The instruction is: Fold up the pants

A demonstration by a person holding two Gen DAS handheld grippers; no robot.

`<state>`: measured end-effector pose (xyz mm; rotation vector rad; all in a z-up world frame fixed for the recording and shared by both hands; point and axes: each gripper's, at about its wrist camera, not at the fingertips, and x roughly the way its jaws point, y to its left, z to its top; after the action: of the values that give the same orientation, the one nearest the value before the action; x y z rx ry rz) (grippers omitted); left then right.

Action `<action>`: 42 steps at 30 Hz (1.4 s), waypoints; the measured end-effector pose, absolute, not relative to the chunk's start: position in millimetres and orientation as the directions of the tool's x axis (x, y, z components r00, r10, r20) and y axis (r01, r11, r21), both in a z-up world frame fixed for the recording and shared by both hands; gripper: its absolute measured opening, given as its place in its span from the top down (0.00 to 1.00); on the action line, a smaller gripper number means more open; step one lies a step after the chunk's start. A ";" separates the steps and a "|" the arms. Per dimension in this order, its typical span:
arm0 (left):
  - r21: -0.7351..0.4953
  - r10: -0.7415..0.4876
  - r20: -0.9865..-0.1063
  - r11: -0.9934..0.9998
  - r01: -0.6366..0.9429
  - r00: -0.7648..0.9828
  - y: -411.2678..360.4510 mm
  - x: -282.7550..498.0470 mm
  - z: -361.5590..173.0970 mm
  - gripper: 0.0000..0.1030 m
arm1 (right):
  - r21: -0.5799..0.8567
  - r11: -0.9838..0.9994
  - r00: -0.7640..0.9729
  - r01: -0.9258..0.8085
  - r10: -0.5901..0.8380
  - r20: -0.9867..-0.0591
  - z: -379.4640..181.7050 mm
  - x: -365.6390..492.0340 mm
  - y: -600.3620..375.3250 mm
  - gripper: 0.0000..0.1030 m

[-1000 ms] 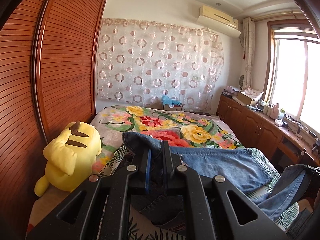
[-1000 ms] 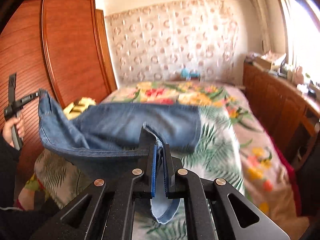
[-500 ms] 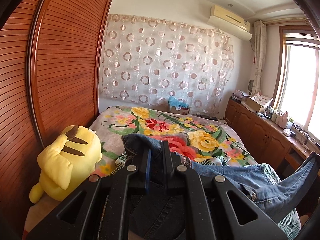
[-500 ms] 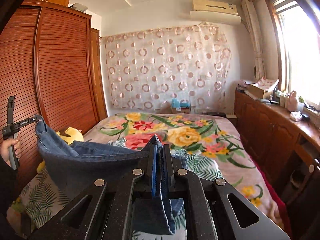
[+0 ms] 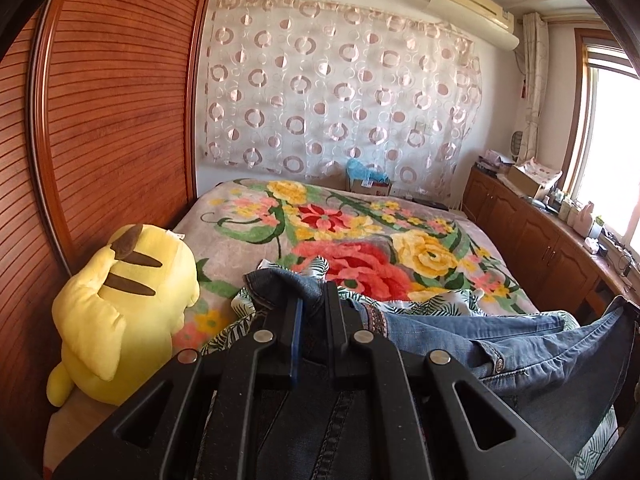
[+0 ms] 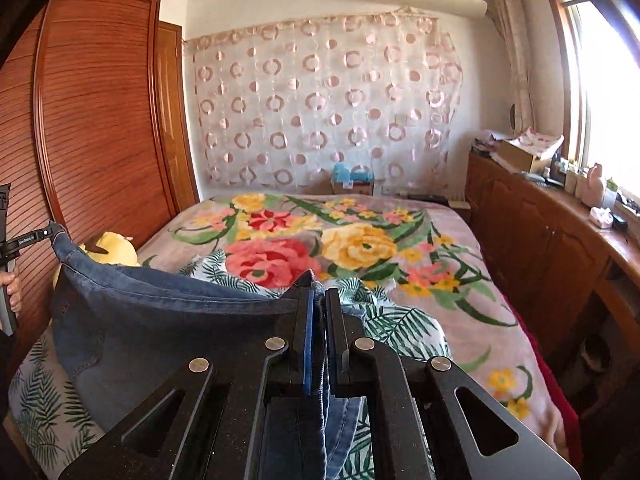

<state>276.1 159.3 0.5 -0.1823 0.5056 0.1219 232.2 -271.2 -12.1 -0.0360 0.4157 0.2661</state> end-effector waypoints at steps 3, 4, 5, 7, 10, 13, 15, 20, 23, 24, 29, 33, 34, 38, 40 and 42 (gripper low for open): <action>-0.140 0.075 -0.500 0.976 -0.166 0.863 161.7 284.9 -3.4 0.90 | 0.019 0.965 0.875 -0.263 0.247 -0.416 -12.0 242.0 -268.7 0.95; -0.141 0.075 -0.501 0.976 -0.167 0.862 162.5 288.1 -3.6 0.90 | 0.018 0.964 0.876 -0.264 0.247 -0.413 -4.8 245.3 -269.9 0.95; -0.140 0.075 -0.501 0.976 -0.166 0.862 163.1 291.0 -2.7 0.90 | 0.017 0.964 0.878 -0.265 0.249 -0.409 -1.2 247.3 -268.8 0.95; -0.136 0.079 -0.499 0.976 -0.168 0.863 164.1 295.1 -2.6 0.90 | 0.012 0.963 0.883 -0.268 0.251 -0.396 7.2 250.6 -267.3 0.95; -0.131 0.084 -0.504 0.976 -0.172 0.860 167.7 309.7 -2.6 0.90 | 0.007 0.963 0.890 -0.268 0.250 -0.380 8.3 262.4 -267.1 0.95; -0.126 0.086 -0.518 0.976 -0.176 0.851 171.1 326.1 -7.8 0.90 | 0.008 0.965 0.890 -0.261 0.244 -0.385 7.6 281.1 -261.1 0.95; -0.121 0.089 -0.532 0.976 -0.180 0.842 172.3 337.7 -15.1 0.90 | -0.011 0.969 0.883 -0.247 0.221 -0.414 0.1 295.2 -254.8 0.95; -0.110 0.086 -0.569 0.978 -0.179 0.818 172.0 355.8 -32.7 0.90 | -0.032 0.975 0.858 -0.221 0.178 -0.481 -14.3 330.1 -246.7 0.95; -0.108 0.083 -0.583 0.978 -0.178 0.808 173.3 357.8 -39.1 0.90 | -0.039 0.976 0.843 -0.215 0.165 -0.513 -16.6 342.9 -240.4 0.95; -0.112 0.080 -0.586 0.978 -0.178 0.806 174.3 357.4 -40.1 0.90 | -0.043 0.976 0.838 -0.215 0.162 -0.521 -15.1 345.8 -238.2 0.95; -0.126 0.053 -0.598 0.979 -0.159 0.800 174.0 351.8 -38.8 0.90 | -0.050 0.975 0.820 -0.215 0.152 -0.551 -8.5 350.5 -231.7 0.95; -0.062 0.084 -0.584 0.987 -0.148 0.807 166.1 339.2 -32.0 0.71 | -0.048 0.975 0.816 -0.215 0.152 -0.558 -1.4 353.2 -234.2 0.95; -0.049 0.091 -0.575 0.988 -0.146 0.813 165.2 335.8 -30.5 0.65 | -0.051 0.975 0.815 -0.215 0.151 -0.559 -0.3 353.6 -234.6 0.95; -0.065 0.053 -0.577 0.992 -0.110 0.815 165.2 323.1 -27.8 0.37 | -0.052 0.975 0.816 -0.215 0.150 -0.558 3.8 351.5 -235.5 0.95; -0.075 0.036 -0.574 0.993 -0.097 0.818 164.3 315.4 -27.8 0.24 | -0.052 0.975 0.816 -0.216 0.151 -0.558 4.6 352.5 -235.5 0.95; -0.083 0.023 -0.575 0.993 -0.087 0.818 161.7 306.2 -29.3 0.22 | -0.044 0.976 0.814 -0.214 0.153 -0.560 2.5 352.1 -237.2 0.95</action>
<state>306.2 161.7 -29.3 -0.1076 0.6110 0.0589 352.2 -237.2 2.5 -0.1071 0.5876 0.1966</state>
